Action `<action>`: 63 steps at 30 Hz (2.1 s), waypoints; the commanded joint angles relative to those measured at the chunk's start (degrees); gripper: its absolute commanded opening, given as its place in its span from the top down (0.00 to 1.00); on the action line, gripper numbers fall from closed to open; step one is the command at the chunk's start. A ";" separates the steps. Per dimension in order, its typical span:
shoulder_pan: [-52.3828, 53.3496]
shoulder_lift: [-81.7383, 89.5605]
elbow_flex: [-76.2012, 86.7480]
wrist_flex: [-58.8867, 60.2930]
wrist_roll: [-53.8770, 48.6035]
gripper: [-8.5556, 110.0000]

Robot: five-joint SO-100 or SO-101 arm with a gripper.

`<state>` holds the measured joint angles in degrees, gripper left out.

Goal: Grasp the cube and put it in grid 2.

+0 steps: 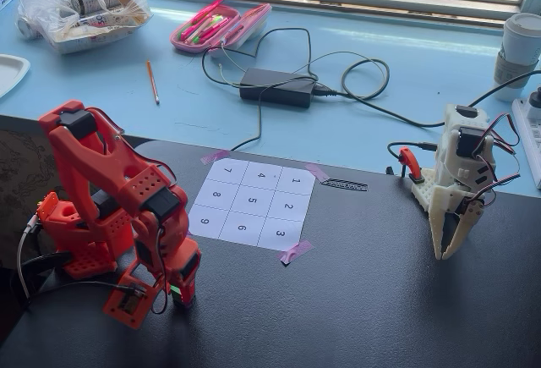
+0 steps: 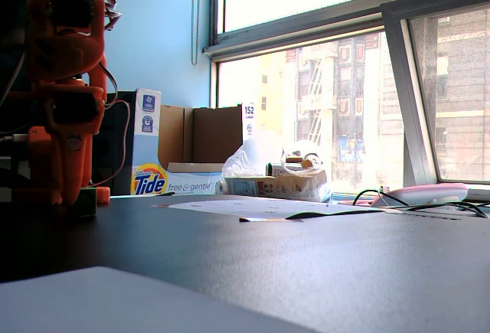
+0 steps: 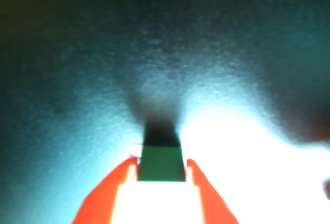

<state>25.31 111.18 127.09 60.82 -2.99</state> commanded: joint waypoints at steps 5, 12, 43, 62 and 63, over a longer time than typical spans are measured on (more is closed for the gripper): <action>-1.32 0.79 -13.10 6.86 -0.70 0.93; -6.42 -2.11 -35.07 18.72 -0.09 0.93; -49.31 -42.36 -100.55 38.14 11.43 0.93; -54.40 -58.01 -100.63 33.40 15.29 0.93; -54.32 -58.71 -100.63 33.22 15.29 0.93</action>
<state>-29.00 52.65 28.92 94.75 12.04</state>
